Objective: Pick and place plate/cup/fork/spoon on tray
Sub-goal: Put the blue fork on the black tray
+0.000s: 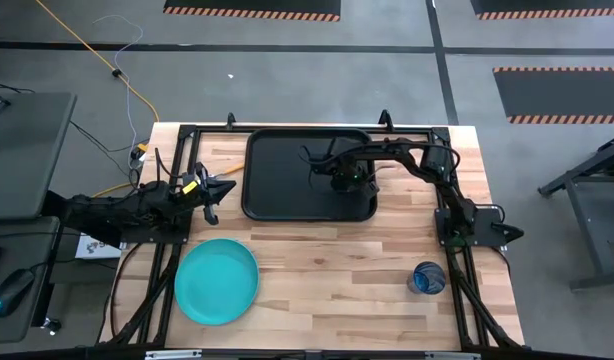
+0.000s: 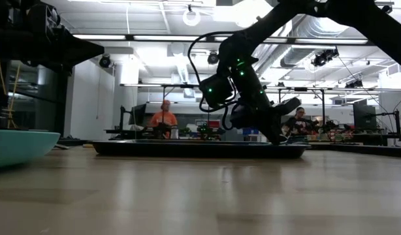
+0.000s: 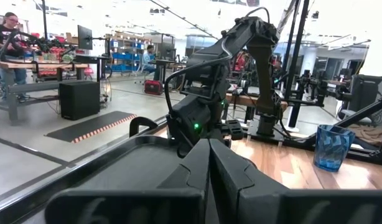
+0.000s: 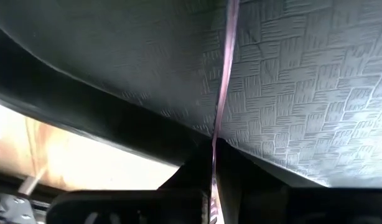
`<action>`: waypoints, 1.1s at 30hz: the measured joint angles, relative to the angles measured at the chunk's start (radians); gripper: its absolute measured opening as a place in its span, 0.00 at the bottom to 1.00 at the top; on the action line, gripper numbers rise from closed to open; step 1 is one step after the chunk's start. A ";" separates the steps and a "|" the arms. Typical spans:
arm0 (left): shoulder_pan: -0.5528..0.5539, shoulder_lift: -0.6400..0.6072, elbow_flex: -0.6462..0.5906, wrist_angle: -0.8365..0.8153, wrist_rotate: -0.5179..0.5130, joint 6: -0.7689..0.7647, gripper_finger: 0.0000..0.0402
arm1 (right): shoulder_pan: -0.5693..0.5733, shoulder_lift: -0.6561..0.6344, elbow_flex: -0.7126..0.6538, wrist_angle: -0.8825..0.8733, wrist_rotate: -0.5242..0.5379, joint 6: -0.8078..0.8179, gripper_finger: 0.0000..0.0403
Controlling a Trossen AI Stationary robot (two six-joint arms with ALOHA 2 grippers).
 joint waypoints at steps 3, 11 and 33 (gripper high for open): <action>0.000 0.000 0.000 0.000 0.000 0.000 0.01 | 0.002 0.001 0.000 -0.019 0.042 -0.025 0.00; 0.000 0.000 0.000 0.000 0.000 0.000 0.01 | 0.006 -0.052 0.000 -0.034 0.106 -0.018 0.00; 0.000 0.000 0.000 0.011 0.000 0.000 0.01 | 0.116 -0.532 -0.087 0.198 -0.120 0.172 0.00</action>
